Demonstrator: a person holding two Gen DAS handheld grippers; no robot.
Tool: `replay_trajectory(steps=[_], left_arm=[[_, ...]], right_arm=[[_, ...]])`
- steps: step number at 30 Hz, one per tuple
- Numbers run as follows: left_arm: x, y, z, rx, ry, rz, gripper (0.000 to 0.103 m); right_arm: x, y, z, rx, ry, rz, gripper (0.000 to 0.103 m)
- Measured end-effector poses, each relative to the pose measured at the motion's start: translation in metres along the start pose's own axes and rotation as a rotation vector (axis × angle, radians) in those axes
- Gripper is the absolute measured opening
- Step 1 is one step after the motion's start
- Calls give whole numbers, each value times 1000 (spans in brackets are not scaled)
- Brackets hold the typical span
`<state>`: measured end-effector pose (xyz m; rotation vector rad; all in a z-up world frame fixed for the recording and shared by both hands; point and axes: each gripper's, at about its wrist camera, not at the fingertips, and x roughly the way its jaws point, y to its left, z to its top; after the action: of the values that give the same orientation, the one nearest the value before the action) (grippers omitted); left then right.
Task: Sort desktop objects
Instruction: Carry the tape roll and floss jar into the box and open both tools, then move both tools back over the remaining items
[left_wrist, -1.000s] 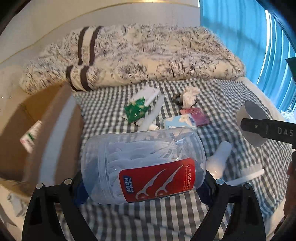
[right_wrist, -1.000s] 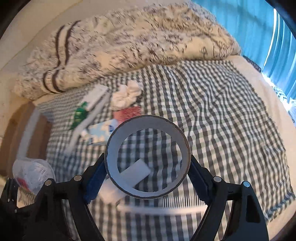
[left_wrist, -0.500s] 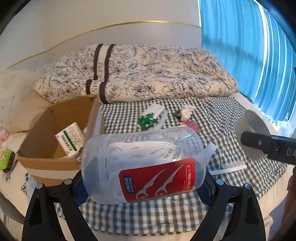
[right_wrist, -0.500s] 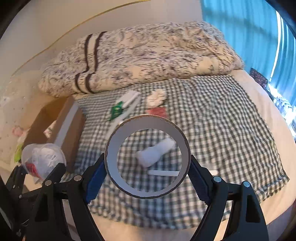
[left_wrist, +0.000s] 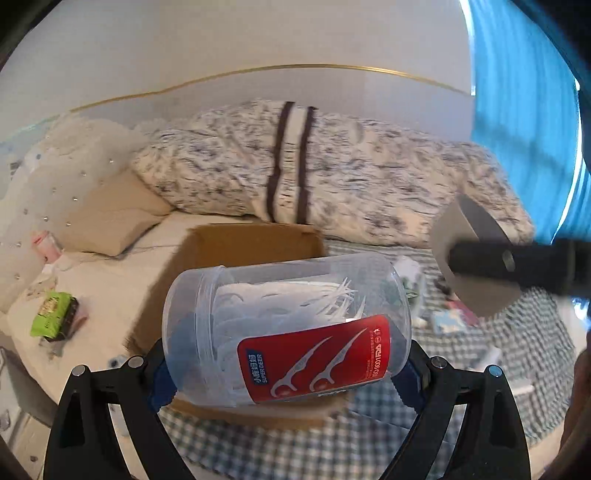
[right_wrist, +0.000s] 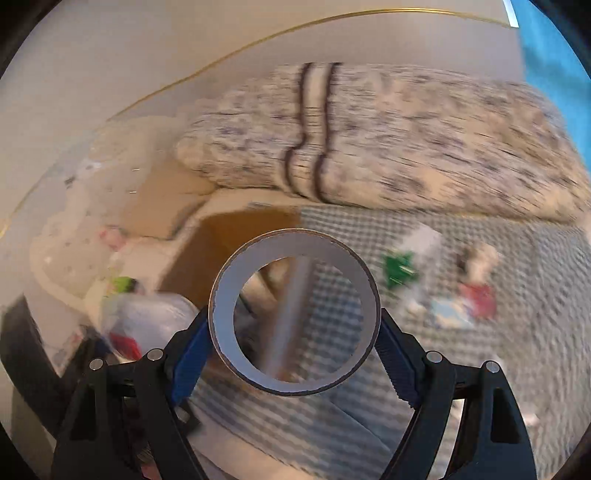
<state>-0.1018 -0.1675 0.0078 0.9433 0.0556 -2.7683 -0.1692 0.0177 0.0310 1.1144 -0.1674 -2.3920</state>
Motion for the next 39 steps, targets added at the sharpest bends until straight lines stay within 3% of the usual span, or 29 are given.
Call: replay_trajectory(steps=[5,9,13,14,16,23,27,32,39], left_arm=[[38,34,-4,-56,52,16,94],[63,43,-12,-70,91,12,94],[77,37,-17,-31,114,13,95],[78,35,-18,-25,114,13,95],[75,32,-17,-24,89,12,95],[53,12,-12,-7,49,12,98],[30,-10,-13,13,30,-30,98],[7,-62,-29,57,28,-113,101],[5,-176,-79,187,88,-270,102]], right_arm=[[73,30,29,35,67,103,83],[117,37,32,40,110,122,83],[126,30,31,77,62,163,88],[125,26,32,95,48,151,95],[121,21,35,113,26,139,95],[70,-10,36,145,-46,127,95],[15,-50,12,144,-105,37,95],[-61,-135,-48,202,-105,-93,95],[-131,-240,-146,294,-28,-312,95]])
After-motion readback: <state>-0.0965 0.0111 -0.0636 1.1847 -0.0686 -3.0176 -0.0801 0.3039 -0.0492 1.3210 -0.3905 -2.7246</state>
